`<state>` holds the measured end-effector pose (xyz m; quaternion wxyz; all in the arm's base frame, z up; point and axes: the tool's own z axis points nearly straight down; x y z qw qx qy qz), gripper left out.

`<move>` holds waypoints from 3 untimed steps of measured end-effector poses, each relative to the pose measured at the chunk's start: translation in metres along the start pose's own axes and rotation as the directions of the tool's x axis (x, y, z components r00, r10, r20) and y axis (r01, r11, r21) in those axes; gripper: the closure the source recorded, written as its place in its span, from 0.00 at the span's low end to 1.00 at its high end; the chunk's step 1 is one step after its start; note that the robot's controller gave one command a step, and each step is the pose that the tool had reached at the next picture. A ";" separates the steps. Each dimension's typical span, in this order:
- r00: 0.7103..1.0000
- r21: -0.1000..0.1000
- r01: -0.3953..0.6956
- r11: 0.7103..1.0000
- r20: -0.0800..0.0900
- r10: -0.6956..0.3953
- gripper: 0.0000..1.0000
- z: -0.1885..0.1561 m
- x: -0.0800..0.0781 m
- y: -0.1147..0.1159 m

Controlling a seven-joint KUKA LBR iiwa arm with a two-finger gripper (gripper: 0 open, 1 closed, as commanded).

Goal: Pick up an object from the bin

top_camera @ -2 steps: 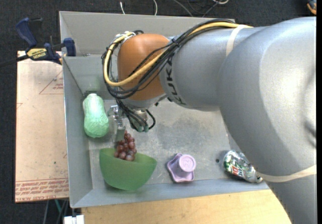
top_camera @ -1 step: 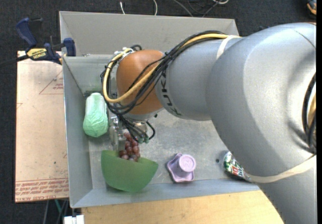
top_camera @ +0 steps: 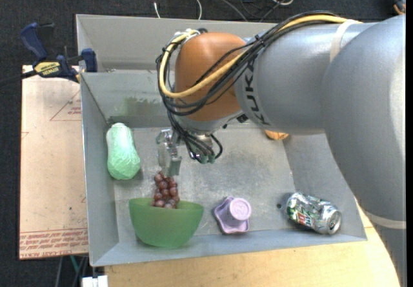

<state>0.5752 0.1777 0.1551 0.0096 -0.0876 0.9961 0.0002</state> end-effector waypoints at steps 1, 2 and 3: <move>1.000 0.002 0.004 1.000 0.007 -0.004 1.00 -0.030 0.001 -0.007; 0.972 0.002 0.233 0.972 0.008 -0.233 1.00 -0.084 -0.044 -0.015; 1.000 0.000 0.031 1.000 -0.001 -0.031 1.00 -0.003 0.003 0.028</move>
Offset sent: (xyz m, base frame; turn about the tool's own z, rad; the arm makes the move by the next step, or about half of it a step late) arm 0.0459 -0.0081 0.0873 -0.2386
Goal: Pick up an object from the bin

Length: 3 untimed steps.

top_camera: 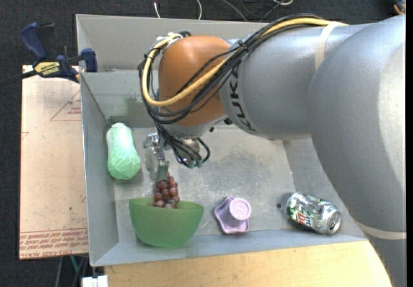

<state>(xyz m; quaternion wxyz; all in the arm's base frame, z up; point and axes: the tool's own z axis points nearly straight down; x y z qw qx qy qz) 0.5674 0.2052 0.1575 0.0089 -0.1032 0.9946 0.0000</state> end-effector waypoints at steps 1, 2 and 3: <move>0.999 -0.003 0.046 0.999 -0.004 -0.046 1.00 -0.013 -0.014 -0.006; 0.995 0.001 0.098 0.995 0.015 -0.098 1.00 -0.028 -0.032 -0.013; 0.963 0.005 0.270 0.963 0.012 -0.270 1.00 0.007 -0.017 -0.059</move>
Offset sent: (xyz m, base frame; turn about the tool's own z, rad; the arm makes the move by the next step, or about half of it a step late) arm -0.0105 0.0173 -0.0113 -0.3446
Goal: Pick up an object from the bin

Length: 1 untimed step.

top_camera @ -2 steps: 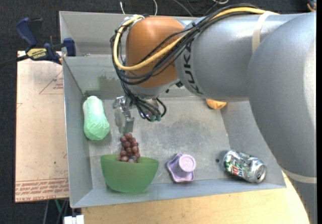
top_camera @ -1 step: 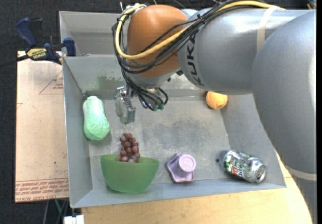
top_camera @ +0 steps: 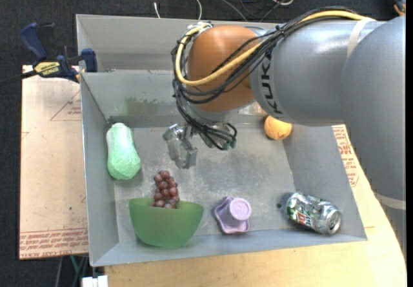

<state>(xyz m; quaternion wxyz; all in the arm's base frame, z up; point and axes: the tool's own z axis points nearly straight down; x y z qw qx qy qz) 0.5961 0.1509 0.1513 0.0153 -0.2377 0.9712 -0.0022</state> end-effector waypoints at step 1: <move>0.993 -0.006 -0.115 0.993 0.011 0.115 1.00 0.015 -0.072 0.059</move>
Offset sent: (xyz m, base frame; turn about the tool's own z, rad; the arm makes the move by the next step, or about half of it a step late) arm 0.0030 0.0247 0.0103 0.0193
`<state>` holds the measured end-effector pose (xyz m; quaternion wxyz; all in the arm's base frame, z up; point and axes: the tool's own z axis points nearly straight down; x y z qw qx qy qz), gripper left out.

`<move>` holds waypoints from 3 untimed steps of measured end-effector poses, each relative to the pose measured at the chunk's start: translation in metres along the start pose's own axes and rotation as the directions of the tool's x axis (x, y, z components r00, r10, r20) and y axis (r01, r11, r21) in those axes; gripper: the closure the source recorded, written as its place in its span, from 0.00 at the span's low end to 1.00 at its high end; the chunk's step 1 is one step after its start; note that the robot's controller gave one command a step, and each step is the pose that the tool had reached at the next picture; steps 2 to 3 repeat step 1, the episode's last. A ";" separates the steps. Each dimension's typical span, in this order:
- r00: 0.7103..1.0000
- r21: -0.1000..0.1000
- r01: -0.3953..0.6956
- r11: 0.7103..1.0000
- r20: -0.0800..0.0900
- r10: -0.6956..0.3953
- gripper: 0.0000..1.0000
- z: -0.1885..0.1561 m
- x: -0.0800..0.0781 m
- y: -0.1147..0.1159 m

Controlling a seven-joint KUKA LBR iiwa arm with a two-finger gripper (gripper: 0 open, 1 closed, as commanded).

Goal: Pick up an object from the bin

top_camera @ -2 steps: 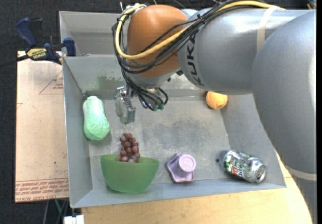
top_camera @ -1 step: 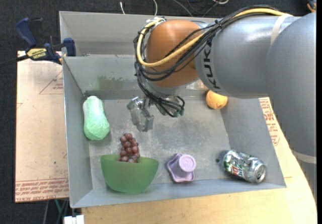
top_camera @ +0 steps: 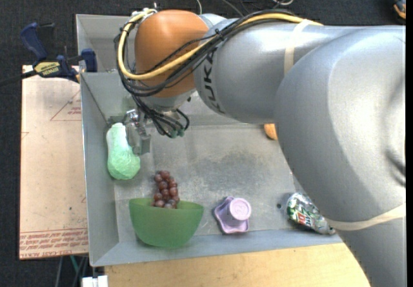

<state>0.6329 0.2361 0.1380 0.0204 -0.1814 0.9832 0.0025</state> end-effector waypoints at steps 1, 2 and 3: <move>0.996 0.004 0.093 0.996 -0.008 -0.093 1.00 -0.024 0.050 -0.043; 0.996 0.004 0.093 0.996 -0.008 -0.093 1.00 -0.024 0.050 -0.043; 0.996 0.004 0.093 0.996 -0.008 -0.093 1.00 -0.024 0.050 -0.043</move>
Offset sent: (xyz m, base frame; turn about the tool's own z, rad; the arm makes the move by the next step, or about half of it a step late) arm -0.0922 -0.0212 -0.0680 -0.1038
